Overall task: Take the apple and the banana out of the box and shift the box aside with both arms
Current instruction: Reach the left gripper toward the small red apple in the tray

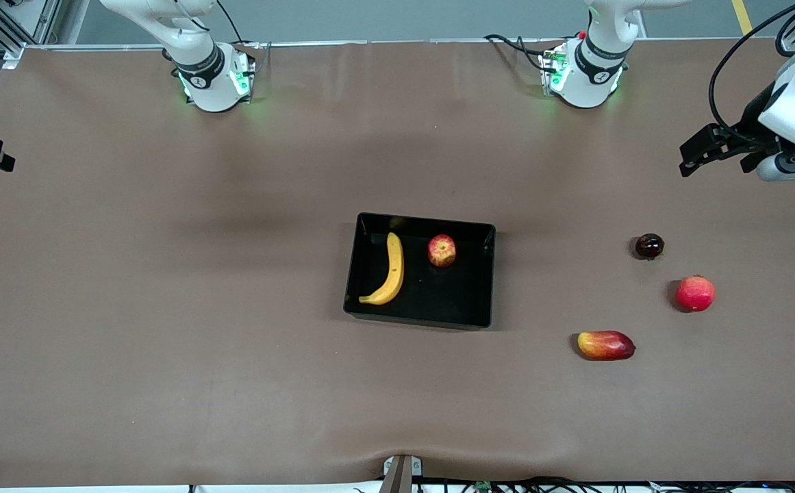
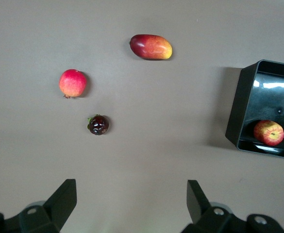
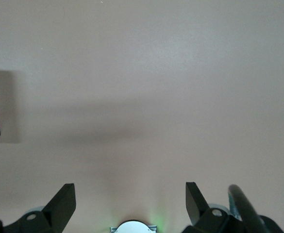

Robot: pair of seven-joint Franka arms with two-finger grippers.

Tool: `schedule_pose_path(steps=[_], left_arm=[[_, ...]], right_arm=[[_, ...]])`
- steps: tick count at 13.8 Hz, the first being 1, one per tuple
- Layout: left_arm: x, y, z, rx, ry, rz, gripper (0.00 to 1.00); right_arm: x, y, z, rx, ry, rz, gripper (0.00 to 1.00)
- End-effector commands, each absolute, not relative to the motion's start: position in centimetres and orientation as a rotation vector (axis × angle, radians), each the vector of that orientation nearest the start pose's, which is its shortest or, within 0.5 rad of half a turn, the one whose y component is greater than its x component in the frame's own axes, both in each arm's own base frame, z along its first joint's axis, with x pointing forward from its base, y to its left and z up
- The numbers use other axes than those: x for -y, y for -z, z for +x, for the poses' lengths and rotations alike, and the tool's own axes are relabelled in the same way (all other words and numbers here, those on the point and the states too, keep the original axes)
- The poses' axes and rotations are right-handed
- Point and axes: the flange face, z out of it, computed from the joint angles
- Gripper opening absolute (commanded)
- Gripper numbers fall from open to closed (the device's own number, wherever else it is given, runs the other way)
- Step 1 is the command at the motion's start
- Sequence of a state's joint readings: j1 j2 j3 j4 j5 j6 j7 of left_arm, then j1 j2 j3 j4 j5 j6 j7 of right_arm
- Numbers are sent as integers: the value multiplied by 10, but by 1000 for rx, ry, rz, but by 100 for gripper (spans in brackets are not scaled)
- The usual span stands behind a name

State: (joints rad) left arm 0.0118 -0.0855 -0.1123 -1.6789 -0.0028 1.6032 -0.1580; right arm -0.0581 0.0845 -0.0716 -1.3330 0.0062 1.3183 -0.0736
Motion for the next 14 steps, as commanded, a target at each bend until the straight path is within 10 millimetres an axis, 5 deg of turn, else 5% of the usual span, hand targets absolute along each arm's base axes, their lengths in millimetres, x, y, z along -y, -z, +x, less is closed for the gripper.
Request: schedule_pose_path(steps=[1, 6, 10, 14], left_arm=[[55, -625, 530, 89, 4, -3117, 100], [89, -599, 552, 4, -59, -3111, 100], [196, -549, 561, 105, -55, -3103, 100], [315, -459, 567, 237, 3, -3131, 100]], right_arm=[[70, -667, 548, -87, -150, -3128, 100], [74, -664, 550, -102, -155, -3128, 100], [72, -665, 550, -95, -153, -3127, 100], [73, -664, 551, -95, -153, -3129, 100]])
